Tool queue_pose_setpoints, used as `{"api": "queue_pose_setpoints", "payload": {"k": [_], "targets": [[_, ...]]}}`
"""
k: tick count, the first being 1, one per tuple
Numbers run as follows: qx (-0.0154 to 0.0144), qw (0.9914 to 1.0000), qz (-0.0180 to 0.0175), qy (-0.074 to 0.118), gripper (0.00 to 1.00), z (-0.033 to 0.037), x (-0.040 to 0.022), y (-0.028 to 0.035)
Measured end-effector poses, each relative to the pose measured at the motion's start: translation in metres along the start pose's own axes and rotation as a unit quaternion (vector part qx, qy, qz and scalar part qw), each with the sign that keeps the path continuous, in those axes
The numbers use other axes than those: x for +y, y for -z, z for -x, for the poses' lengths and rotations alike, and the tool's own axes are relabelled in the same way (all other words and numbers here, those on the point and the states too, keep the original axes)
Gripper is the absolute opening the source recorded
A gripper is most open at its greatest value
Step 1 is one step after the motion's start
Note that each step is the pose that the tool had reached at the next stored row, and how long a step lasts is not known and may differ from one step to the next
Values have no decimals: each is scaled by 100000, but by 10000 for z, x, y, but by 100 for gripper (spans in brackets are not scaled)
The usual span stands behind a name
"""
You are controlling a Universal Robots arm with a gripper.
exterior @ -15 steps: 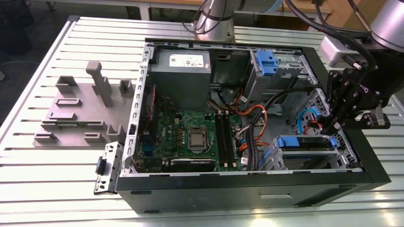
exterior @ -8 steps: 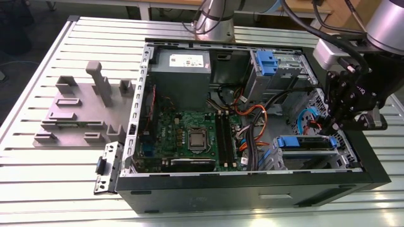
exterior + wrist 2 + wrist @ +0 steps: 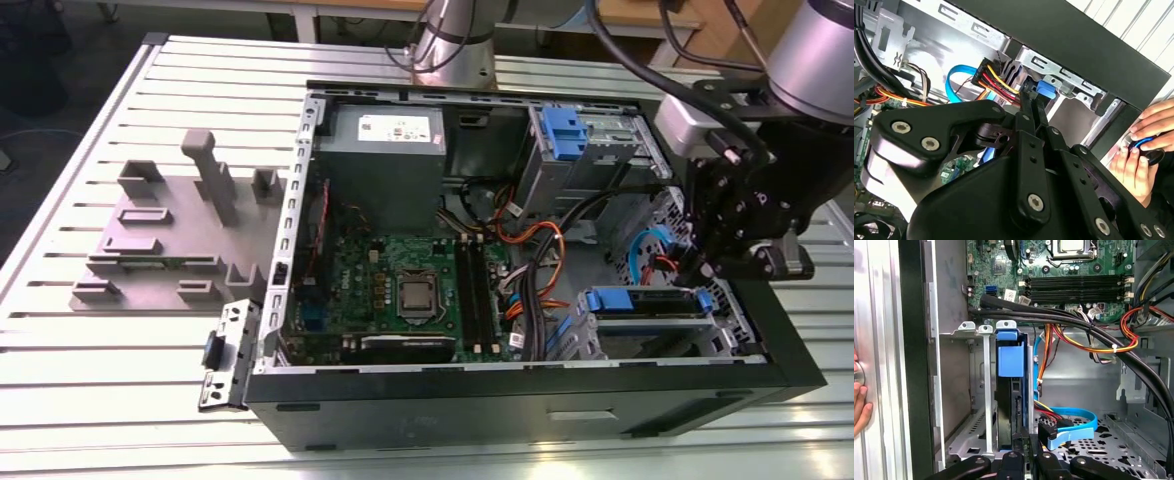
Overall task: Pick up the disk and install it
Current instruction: 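Insert the first disk wire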
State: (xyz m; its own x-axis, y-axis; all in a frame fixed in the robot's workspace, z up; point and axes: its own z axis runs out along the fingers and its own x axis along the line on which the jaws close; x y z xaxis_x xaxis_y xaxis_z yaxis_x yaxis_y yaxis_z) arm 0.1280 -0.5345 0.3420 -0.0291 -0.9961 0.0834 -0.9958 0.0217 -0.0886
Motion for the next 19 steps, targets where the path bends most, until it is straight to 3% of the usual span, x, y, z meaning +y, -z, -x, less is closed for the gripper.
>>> {"api": "queue_pose_setpoints", "payload": {"k": [4, 10, 15, 19], "targets": [[-16, 99997, -834, 51, 16, -13, 43, -1], [-74, 99984, -1802, 206, 16, -33, 110, -17], [-164, 99953, -2988, 729, 16, -36, 132, -34], [-235, 99940, -3235, 1225, 16, -37, 168, -55]]}}
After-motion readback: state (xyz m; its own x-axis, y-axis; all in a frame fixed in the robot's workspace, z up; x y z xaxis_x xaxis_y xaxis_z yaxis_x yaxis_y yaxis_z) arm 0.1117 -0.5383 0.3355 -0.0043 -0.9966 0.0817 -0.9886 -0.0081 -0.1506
